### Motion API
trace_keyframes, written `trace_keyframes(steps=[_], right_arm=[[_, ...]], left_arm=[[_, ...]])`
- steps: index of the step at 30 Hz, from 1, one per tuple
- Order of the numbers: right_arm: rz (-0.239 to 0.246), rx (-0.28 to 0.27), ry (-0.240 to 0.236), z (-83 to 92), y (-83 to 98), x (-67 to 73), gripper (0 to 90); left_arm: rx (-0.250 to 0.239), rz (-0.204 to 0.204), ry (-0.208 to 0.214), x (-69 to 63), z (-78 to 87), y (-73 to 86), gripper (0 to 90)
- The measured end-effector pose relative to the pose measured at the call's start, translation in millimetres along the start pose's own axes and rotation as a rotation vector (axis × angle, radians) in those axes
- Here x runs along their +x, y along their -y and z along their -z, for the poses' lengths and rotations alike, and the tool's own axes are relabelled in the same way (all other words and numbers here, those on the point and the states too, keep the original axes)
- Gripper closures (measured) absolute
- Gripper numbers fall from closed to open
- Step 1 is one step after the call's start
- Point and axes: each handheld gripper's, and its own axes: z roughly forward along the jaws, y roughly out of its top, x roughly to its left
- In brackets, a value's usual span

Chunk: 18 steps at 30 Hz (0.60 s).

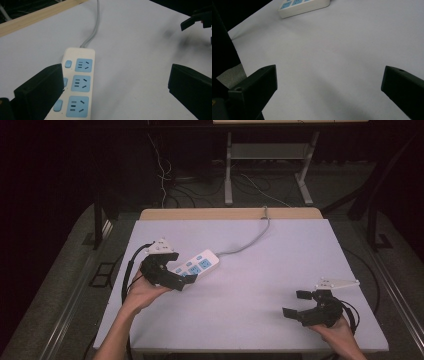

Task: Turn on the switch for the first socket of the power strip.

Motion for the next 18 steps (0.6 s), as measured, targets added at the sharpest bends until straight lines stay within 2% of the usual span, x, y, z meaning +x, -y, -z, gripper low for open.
trace_keyframes(steps=[18], right_arm=[[0.007,-0.004,0.004,1.4,-0.1,-0.3,0.1]], left_arm=[[0.069,-0.03,0.002,11.0,-24.2,-14.2,0.0]])
